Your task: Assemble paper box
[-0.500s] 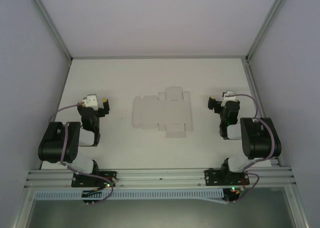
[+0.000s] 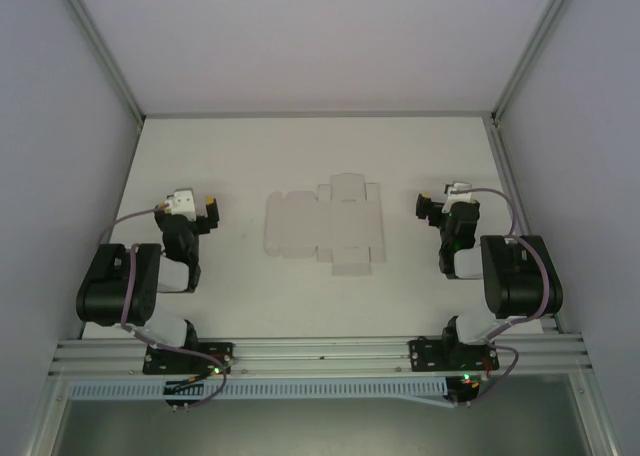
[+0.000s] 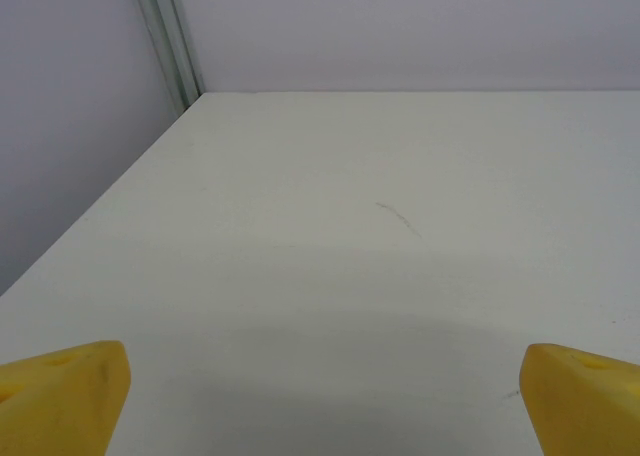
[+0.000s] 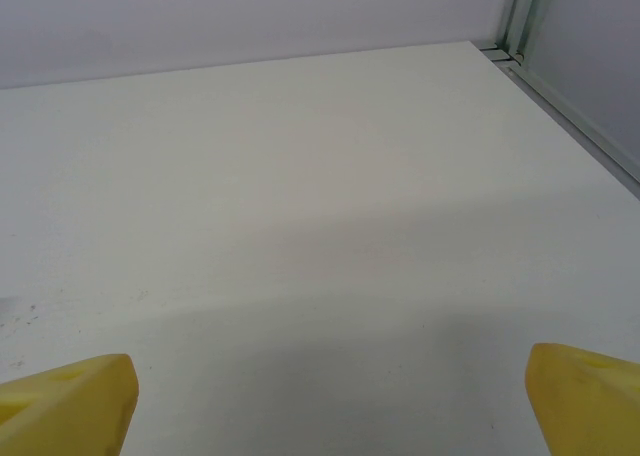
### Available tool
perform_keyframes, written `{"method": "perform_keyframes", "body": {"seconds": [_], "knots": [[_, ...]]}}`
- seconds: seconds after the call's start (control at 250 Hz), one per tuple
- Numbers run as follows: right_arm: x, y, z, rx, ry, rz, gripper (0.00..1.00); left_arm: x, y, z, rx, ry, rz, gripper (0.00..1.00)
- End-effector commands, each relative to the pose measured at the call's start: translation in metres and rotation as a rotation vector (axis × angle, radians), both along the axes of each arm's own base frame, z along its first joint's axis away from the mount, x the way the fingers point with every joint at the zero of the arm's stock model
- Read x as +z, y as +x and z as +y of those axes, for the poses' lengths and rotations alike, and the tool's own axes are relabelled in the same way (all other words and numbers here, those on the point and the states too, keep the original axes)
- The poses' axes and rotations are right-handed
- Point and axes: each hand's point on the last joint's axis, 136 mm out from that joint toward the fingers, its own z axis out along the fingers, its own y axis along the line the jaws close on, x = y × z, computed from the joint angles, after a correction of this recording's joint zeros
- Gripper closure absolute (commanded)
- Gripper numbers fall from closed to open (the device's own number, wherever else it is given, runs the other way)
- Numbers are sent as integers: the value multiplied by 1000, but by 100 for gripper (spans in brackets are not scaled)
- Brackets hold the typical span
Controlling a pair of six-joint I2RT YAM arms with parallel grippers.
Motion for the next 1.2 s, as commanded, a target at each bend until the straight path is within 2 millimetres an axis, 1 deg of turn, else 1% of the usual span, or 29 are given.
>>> {"method": "perform_keyframes", "body": {"seconds": [0.0, 0.383, 0.447, 0.483, 0.563, 0.663, 0.759, 0.795, 0.874, 0.93, 0.97, 1.002, 1.074, 1.11, 1.126, 1.194], "knots": [[7, 3, 1, 3, 14, -25, 0, 13, 6, 0, -9, 11, -46, 0], [7, 3, 0, 2, 12, -24, 0, 13, 6, -1, -11, 10, -46, 0], [12, 6, 0, -1, 17, -37, 0, 15, 5, 0, -10, 11, -51, 0], [12, 7, 2, 13, 13, -16, 0, 16, 6, 1, 3, 7, -46, 0], [24, 10, 2, 14, 6, 16, 0, 22, 9, 4, 18, 5, -37, 0], [43, 15, 2, 2, 29, 80, 0, 33, 19, 4, 25, 3, 38, 0], [55, 15, 11, 12, 103, 110, 0, 48, 20, 5, 60, -103, 75, 0], [59, 14, 17, 22, 132, 121, 0, 52, 20, -4, 26, -153, 94, 0], [65, 9, 39, 69, 163, 165, 0, 57, 17, -28, -57, -272, 144, 0], [71, 4, 63, 130, 155, 201, 0, 59, 12, -48, -101, -339, 180, 0], [74, 1, 72, 128, 162, 230, 0, 58, 7, -63, -140, -386, 213, 0], [76, -3, 85, 149, 187, 258, 0, 57, 4, -77, -182, -426, 241, 0], [73, -9, 105, 170, 270, 325, 5, 52, -3, -105, -257, -497, 323, 0], [70, -13, 122, 222, 299, 360, 8, 49, -6, -118, -289, -514, 363, 0], [66, -16, 130, 237, 307, 381, 10, 47, -7, -123, -301, -519, 382, 0], [54, -20, 148, 258, 315, 444, 15, 38, -11, -142, -337, -531, 454, 0]]}}
